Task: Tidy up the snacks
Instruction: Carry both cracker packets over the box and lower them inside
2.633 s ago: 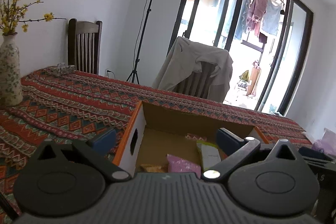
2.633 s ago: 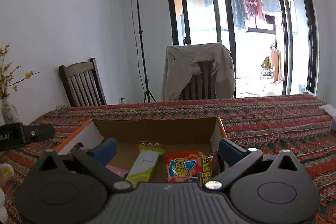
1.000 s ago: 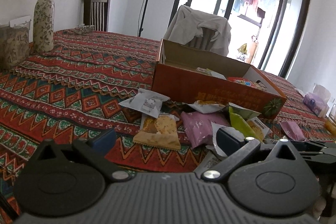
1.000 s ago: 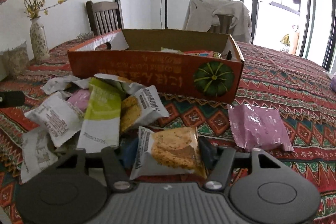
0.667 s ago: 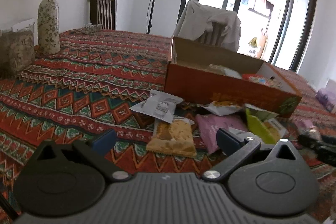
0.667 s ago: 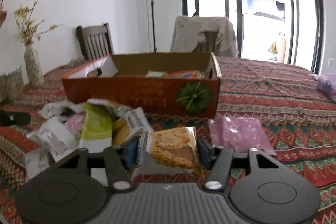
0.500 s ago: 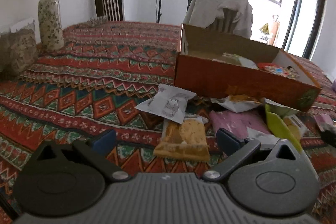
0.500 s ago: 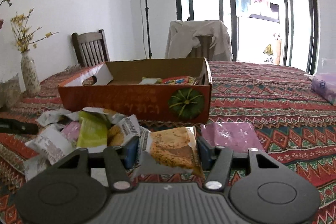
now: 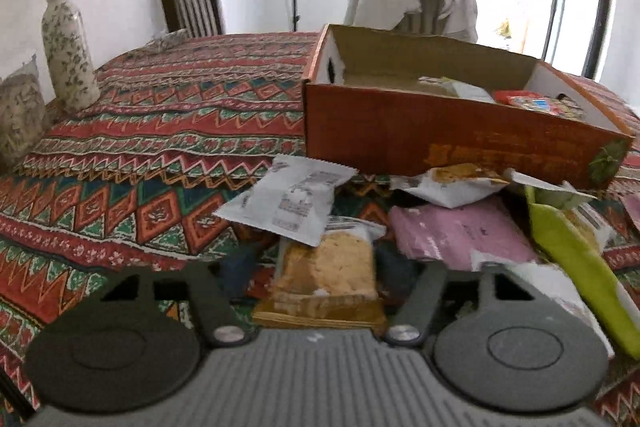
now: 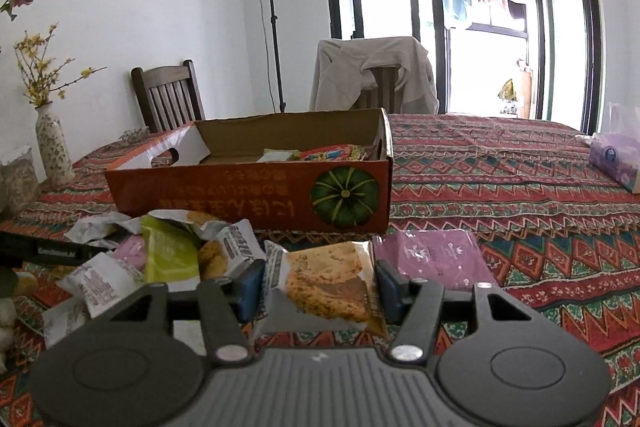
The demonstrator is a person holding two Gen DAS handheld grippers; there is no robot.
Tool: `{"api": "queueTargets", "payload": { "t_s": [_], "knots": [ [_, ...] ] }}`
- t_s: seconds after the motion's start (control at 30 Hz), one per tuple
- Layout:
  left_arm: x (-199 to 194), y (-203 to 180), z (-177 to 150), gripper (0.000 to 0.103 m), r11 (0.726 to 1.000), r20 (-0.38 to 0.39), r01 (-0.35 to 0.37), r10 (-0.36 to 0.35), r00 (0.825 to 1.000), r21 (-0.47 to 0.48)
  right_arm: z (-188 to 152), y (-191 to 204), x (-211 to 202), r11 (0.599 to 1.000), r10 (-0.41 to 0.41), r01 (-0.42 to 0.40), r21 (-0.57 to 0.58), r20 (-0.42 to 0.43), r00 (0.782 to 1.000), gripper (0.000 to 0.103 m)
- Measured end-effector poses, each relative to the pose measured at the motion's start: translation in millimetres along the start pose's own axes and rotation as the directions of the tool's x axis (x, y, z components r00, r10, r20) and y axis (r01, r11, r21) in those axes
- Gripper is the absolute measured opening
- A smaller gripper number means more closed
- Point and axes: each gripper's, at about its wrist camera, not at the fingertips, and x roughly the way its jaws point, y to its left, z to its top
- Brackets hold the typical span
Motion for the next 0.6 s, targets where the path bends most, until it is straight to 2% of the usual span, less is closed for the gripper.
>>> {"api": "queueTargets", "payload": {
  "t_s": [0.13,0.4,0.47,0.6],
  "knots": [
    [-9,1,-5,0.044,0.999,0.013,0.031,-0.032,0.999,0.007,0,0,1,1.000,0.006,-0.006,0.004,-0.001,1.000,0.057],
    [-42,7,-15,0.043,0.996,0.067,0.092,-0.092,0.994,-0.007,0,-1,0,1.000,0.008,-0.008,0.010,0.007,1.000,0.057],
    [-51,7,-17,0.043,0.991,0.093,0.137,-0.137,0.986,0.001,0,-1,-1,1.000,0.008,-0.008,0.012,0.010,1.000,0.057],
    [-67,5,-16,0.043,0.984,0.143,0.177,-0.177,0.974,0.018,1,-1,-3,1.000,0.005,-0.005,0.010,0.018,1.000,0.057]
  ]
}}
